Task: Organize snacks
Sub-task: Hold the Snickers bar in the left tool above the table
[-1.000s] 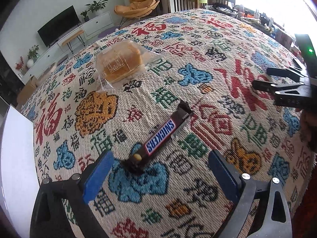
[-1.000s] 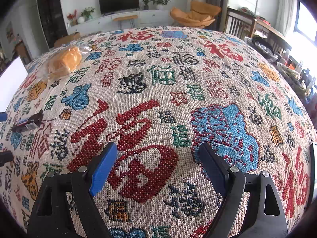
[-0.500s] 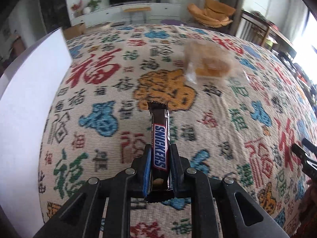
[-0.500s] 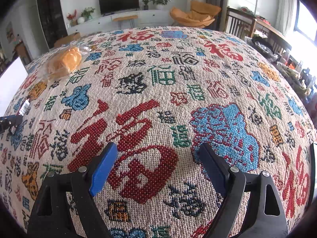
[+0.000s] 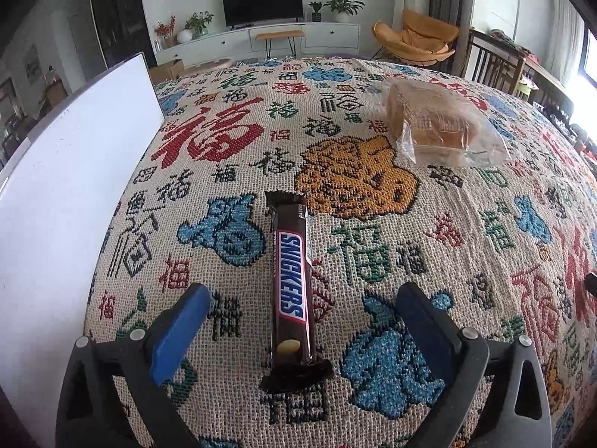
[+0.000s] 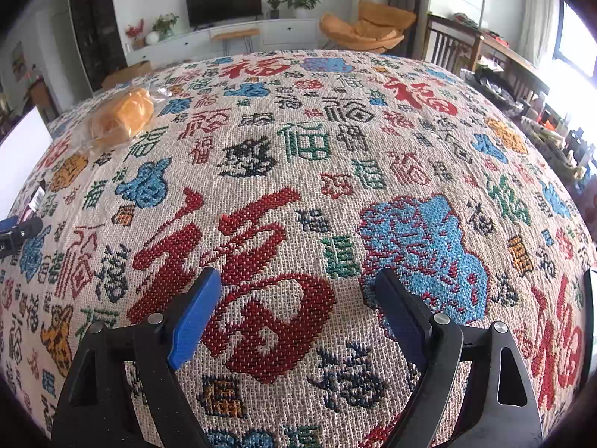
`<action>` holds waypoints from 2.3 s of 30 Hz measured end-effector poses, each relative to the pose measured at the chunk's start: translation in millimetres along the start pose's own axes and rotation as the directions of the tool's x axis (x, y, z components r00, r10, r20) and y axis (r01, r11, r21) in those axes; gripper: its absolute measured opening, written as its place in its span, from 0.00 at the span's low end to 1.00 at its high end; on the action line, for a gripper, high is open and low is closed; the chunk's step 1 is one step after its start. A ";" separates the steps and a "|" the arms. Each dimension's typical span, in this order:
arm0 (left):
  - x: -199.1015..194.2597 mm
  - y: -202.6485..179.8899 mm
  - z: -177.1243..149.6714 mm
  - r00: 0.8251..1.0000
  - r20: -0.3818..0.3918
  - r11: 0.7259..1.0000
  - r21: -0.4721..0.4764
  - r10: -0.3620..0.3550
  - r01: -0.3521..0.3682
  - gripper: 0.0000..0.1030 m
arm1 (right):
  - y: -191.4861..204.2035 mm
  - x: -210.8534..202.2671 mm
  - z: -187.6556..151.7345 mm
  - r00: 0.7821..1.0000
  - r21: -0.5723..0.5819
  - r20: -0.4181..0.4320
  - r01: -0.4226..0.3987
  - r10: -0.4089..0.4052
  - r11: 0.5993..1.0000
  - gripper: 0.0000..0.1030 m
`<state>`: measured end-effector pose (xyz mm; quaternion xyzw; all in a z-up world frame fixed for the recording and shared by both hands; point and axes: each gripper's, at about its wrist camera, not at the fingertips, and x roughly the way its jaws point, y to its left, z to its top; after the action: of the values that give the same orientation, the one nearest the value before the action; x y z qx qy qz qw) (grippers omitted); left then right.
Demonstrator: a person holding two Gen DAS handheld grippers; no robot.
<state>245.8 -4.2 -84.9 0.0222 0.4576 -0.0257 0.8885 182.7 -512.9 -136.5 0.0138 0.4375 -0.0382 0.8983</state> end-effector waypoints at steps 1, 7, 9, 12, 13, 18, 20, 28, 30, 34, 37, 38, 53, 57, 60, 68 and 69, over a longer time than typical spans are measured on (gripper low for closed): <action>2.2 3.8 0.4 1.000 -0.005 1.000 -0.023 -0.012 0.012 1.00 | 0.0 0.0 0.0 1.000 0.000 0.000 0.000 0.000 1.000 0.84; 3.2 7.1 1.0 1.000 -0.004 0.999 -0.039 0.013 -0.013 1.00 | 0.5 0.2 -0.1 1.000 0.000 0.000 0.000 0.000 1.000 0.84; 4.1 14.8 1.6 0.999 -0.006 0.996 -0.075 0.038 -0.038 1.00 | 0.7 0.2 -0.1 1.000 0.000 0.000 0.000 0.000 1.000 0.84; 5.1 21.2 1.7 0.999 -0.008 0.994 -0.103 0.047 -0.047 1.00 | 0.6 0.2 -0.1 1.000 0.000 0.000 0.000 0.000 1.000 0.84; 4.9 20.8 1.4 0.999 -0.006 0.994 -0.100 0.049 -0.049 1.00 | 0.5 0.2 -0.1 1.000 0.000 0.000 0.000 0.000 1.000 0.84; 4.4 19.3 0.9 0.999 -0.006 0.994 -0.097 0.052 -0.052 1.00 | -0.9 -0.1 0.1 1.000 0.000 0.000 0.000 0.000 1.000 0.84; 4.6 19.9 1.1 0.999 -0.006 0.995 -0.089 0.049 -0.049 1.00 | -0.1 0.0 0.0 1.000 0.000 0.000 0.000 0.000 1.000 0.84; 6.8 24.2 4.2 1.000 -0.004 0.999 -0.046 0.015 -0.015 1.00 | -0.4 -0.1 -0.2 1.000 0.001 0.001 -0.001 0.001 1.000 0.84; 6.6 23.4 4.0 1.000 -0.004 0.999 -0.045 0.016 -0.016 1.00 | -0.5 -0.1 -0.2 1.000 0.001 0.001 -0.001 0.001 1.000 0.84; 6.5 23.2 3.9 1.000 -0.004 0.999 -0.046 0.016 -0.016 1.00 | -0.5 -0.1 -0.2 1.000 0.001 0.001 -0.001 0.001 1.000 0.84; 6.3 23.1 3.7 1.000 -0.004 0.999 -0.046 0.015 -0.016 1.00 | -0.5 -0.1 -0.2 1.000 0.001 0.001 -0.001 0.001 1.000 0.84; 6.3 23.2 3.7 1.000 -0.004 0.999 -0.046 0.015 -0.015 1.00 | -0.5 -0.1 -0.2 1.000 0.001 0.001 -0.001 0.001 1.000 0.84; 6.2 23.3 3.7 1.000 -0.005 0.999 -0.046 0.015 -0.015 1.00 | -0.3 -0.1 -0.2 1.000 0.001 0.001 -0.001 0.001 1.000 0.84; 6.2 23.2 3.7 1.000 -0.005 0.999 -0.046 0.015 -0.015 1.00 | -1.1 -0.3 -0.1 1.000 0.001 0.001 -0.001 0.001 1.000 0.84; 6.3 23.3 3.7 1.000 -0.005 0.999 -0.047 0.015 -0.015 1.00 | -0.5 -0.3 -0.2 1.000 0.002 0.001 -0.001 0.001 1.000 0.84; 6.3 23.3 3.7 1.000 -0.005 0.999 -0.047 0.015 -0.015 1.00 | -1.5 -0.6 0.1 1.000 0.002 0.001 -0.001 0.001 1.000 0.84; 6.5 23.9 3.8 1.000 -0.005 0.999 -0.047 0.015 -0.015 1.00 | -0.5 -0.4 -0.1 1.000 0.002 0.001 -0.001 0.001 1.000 0.84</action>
<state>254.2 19.2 -87.6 0.0049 0.4599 -0.0082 0.8879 182.3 -513.4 -136.3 0.0148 0.4369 -0.0381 0.8986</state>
